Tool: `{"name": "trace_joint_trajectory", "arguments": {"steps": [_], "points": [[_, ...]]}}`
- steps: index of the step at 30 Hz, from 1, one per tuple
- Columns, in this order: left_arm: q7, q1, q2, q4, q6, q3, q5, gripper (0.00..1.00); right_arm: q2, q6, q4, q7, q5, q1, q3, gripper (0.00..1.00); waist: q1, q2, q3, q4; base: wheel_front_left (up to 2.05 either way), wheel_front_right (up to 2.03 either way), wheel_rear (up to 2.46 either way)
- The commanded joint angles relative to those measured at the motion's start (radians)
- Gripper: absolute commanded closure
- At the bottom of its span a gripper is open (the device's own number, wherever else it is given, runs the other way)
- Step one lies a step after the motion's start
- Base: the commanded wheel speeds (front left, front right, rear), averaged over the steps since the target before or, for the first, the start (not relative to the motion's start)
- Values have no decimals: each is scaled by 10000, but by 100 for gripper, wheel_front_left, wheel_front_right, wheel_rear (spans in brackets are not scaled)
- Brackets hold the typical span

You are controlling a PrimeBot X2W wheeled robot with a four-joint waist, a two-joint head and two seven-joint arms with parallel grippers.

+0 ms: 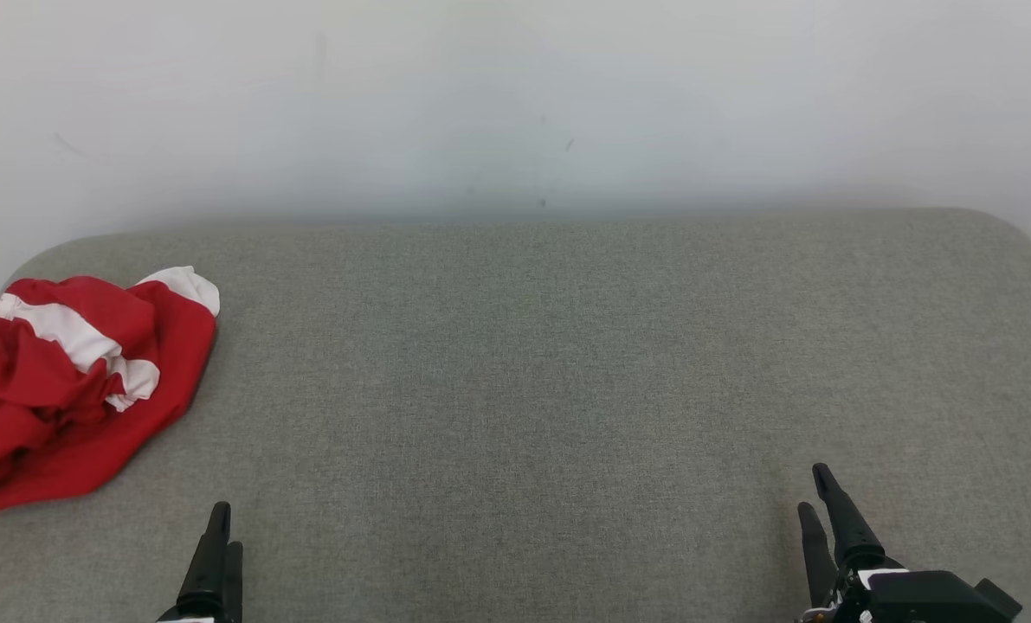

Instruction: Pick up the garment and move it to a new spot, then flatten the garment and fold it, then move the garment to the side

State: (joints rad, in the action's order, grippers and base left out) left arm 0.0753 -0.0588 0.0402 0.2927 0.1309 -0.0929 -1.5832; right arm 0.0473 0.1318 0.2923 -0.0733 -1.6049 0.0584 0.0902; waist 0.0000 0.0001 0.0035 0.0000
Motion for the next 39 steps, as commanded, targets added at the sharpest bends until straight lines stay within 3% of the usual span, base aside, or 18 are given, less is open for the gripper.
{"name": "trace_joint_trajectory", "arguments": {"steps": [1, 39], "points": [[-136, -80, 35, -200, 0, 56, 320, 0, 15, -2, -156, 136, 287, 179, -23, 0, 0, -1, -1, 4, 0, 0, 0], [-1601, 179, 78, -1049, -891, 877, 7450, 0, 24, -8, -364, 1591, 6285, 175, -529, 0, 0, -1, 149, 89, 0, 0, 0]]}}
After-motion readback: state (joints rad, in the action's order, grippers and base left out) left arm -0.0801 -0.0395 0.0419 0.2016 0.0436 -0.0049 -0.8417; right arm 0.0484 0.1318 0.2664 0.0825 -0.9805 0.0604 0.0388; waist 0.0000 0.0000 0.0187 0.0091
